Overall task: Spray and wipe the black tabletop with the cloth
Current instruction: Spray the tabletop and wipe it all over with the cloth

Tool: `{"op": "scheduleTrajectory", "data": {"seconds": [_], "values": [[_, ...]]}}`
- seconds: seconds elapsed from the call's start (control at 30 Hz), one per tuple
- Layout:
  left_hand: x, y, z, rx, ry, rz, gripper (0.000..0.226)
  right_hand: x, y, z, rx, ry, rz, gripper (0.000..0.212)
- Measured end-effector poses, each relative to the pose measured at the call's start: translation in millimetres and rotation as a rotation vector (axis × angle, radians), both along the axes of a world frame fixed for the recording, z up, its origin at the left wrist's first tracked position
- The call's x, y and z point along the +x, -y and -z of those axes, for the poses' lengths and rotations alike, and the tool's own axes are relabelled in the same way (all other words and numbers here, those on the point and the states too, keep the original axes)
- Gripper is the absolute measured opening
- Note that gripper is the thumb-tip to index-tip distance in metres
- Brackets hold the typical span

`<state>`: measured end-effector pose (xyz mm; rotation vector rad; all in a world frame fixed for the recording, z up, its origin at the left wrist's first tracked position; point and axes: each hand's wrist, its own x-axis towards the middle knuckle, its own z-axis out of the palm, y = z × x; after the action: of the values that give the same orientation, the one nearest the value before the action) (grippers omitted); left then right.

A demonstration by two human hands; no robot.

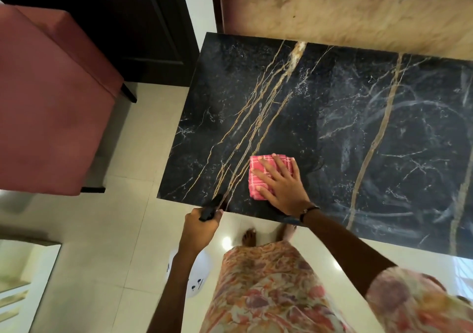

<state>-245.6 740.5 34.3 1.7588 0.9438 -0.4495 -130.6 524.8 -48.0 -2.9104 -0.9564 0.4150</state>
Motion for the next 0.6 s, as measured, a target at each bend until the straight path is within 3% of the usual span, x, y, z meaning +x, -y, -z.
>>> {"op": "scheduleTrajectory", "data": {"seconds": [0.07, 0.17, 0.33, 0.47, 0.6], "values": [[-1, 1, 2, 0.004, -0.005, 0.009, 0.029, -7, -29, -1, 0.022, -0.009, 0.054, 0.054], [2, 5, 1, 0.011, 0.011, 0.057, 0.019, -34, -42, 5, 0.045, -0.006, -0.068, 0.052], [17, 17, 2, 0.028, 0.022, 0.150, 0.022, -69, 19, 4, 0.072, 0.018, -0.131, 0.050], [28, 30, 0, 0.019, 0.017, 0.238, 0.021, -48, 86, 1, 0.001, 0.045, -0.004, 0.054], [33, 41, -2, 0.030, 0.009, 0.259, 0.027, -9, 75, -4, -0.025, -0.019, 0.213, 0.057]]}}
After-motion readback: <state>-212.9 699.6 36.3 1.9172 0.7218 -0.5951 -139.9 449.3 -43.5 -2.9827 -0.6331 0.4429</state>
